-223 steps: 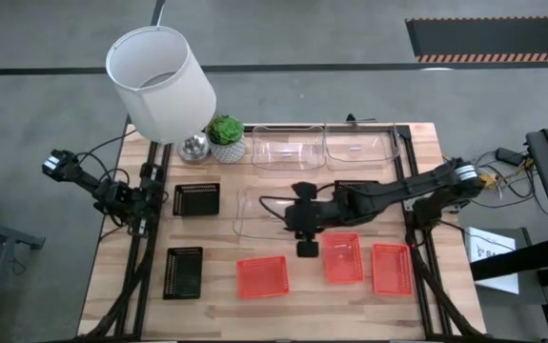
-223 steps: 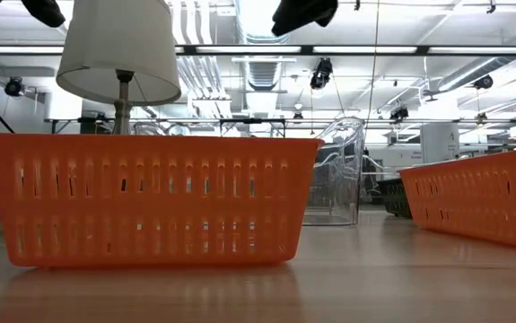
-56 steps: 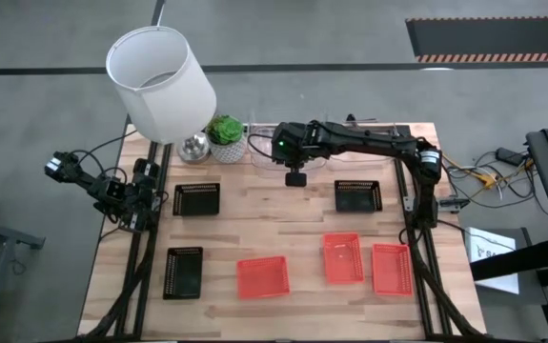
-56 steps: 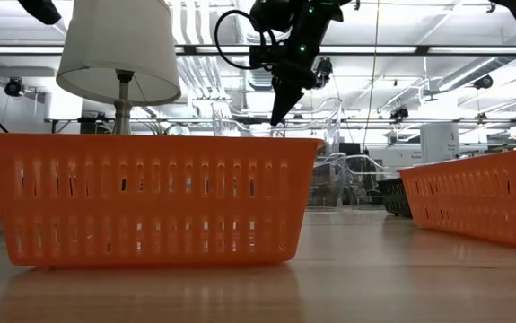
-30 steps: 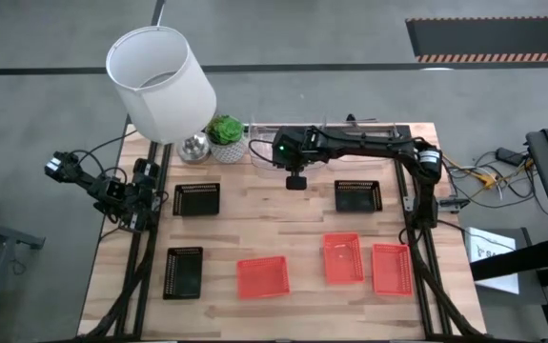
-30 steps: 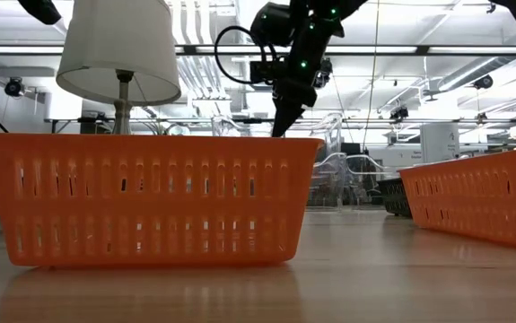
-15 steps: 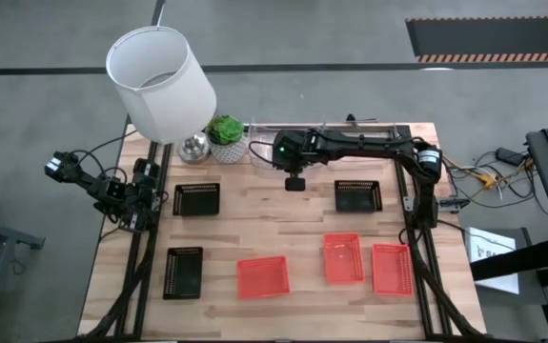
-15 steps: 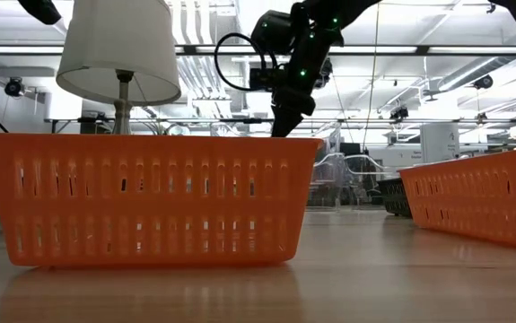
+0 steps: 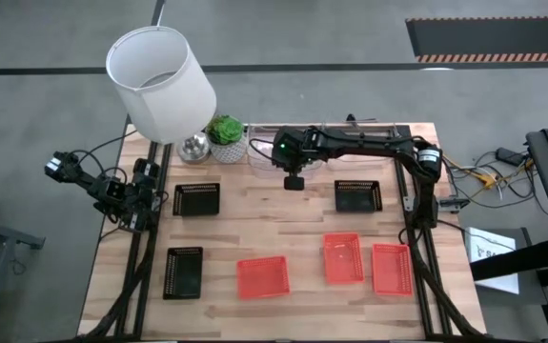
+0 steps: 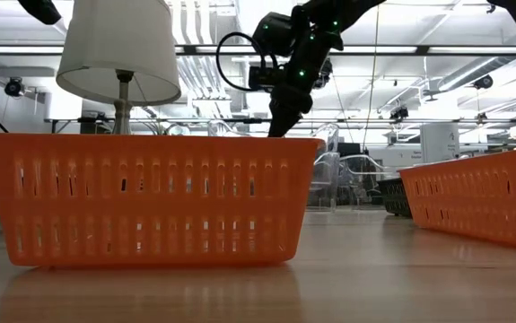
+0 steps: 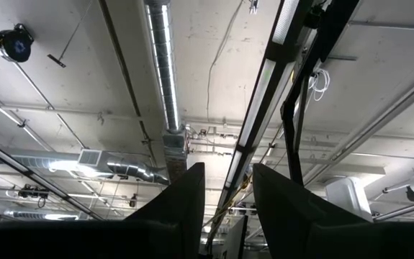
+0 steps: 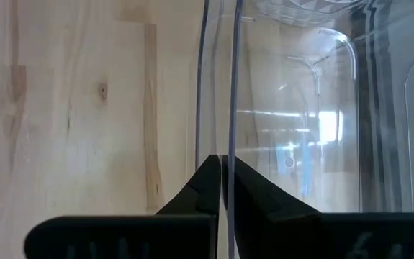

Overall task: Stack baskets by color
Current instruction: Stack the bottom transparent bin on the top left transparent bin

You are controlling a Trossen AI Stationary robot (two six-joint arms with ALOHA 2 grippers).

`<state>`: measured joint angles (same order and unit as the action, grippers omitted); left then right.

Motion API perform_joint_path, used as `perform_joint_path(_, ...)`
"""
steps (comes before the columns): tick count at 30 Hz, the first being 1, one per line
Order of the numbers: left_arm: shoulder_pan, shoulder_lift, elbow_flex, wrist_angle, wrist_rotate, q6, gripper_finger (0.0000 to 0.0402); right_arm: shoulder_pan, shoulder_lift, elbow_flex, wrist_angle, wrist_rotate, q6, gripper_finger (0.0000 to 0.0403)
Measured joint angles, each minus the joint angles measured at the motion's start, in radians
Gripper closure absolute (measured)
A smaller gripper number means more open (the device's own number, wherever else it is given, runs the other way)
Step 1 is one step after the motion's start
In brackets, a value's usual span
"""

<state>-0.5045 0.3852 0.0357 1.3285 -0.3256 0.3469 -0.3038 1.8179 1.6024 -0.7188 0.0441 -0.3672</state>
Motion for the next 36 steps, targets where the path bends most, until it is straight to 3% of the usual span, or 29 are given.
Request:
perform_joint_path(22, 0.000, 0.000, 0.000, 0.000, 0.000, 0.000, 0.0300, -0.008, 0.000, -0.058, 0.008, 0.000, -0.093, 0.0394)
perform_joint_path(36, 0.000, 0.000, 0.000, 0.000, 0.000, 0.000, 0.0300, -0.009, -0.002, -0.137, 0.136, 0.002, -0.092, 0.0394)
